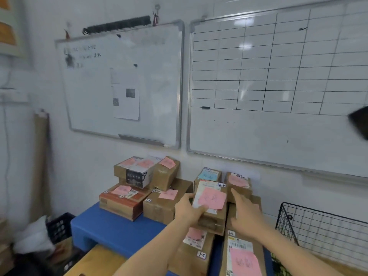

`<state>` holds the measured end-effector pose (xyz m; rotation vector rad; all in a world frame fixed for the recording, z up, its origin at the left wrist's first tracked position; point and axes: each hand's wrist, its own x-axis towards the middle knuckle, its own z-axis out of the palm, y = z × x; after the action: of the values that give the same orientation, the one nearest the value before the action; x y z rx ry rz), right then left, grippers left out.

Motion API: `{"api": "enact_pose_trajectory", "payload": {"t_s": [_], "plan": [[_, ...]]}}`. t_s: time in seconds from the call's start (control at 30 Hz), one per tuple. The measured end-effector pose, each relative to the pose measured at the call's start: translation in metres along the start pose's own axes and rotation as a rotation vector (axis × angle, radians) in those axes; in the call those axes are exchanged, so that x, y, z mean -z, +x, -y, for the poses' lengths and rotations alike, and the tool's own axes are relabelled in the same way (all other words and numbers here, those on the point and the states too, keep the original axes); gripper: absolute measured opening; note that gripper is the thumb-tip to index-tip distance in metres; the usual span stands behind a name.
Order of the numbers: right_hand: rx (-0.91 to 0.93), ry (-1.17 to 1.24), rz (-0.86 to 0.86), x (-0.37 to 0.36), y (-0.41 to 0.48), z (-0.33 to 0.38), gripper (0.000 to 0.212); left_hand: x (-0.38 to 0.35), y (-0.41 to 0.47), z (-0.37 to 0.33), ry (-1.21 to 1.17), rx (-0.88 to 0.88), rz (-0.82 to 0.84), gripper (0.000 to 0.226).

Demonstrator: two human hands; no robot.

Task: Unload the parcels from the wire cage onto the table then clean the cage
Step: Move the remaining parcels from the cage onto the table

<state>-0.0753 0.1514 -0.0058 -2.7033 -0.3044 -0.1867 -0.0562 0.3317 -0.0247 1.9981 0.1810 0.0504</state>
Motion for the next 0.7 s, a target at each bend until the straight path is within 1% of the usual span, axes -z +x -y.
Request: {"api": "enact_pose_trajectory", "payload": {"t_s": [0.13, 0.23, 0.3, 0.37, 0.57, 0.7], "plan": [[-0.023, 0.127, 0.099, -0.010, 0.000, 0.004, 0.081, 0.002, 0.006, 0.010, 0.053, 0.045, -0.018, 0.063], [0.023, 0.217, 0.124, -0.033, 0.008, -0.002, 0.089, 0.003, 0.015, 0.017, 0.085, 0.063, -0.037, 0.064], [0.024, 0.227, 0.161, -0.048, 0.014, -0.005, 0.095, 0.004, 0.021, 0.018, 0.096, 0.076, -0.043, 0.063], [0.018, 0.216, 0.177, -0.059, 0.019, -0.001, 0.091, 0.003, 0.027, 0.020, 0.096, 0.088, -0.043, 0.060], [-0.057, 0.085, 0.181, -0.070, 0.042, 0.006, 0.062, -0.004, 0.049, 0.022, 0.169, 0.045, -0.025, 0.058], [-0.055, 0.010, 0.183, -0.073, 0.052, 0.005, 0.058, -0.002, 0.060, 0.023, 0.210, 0.019, 0.002, 0.056]]}}
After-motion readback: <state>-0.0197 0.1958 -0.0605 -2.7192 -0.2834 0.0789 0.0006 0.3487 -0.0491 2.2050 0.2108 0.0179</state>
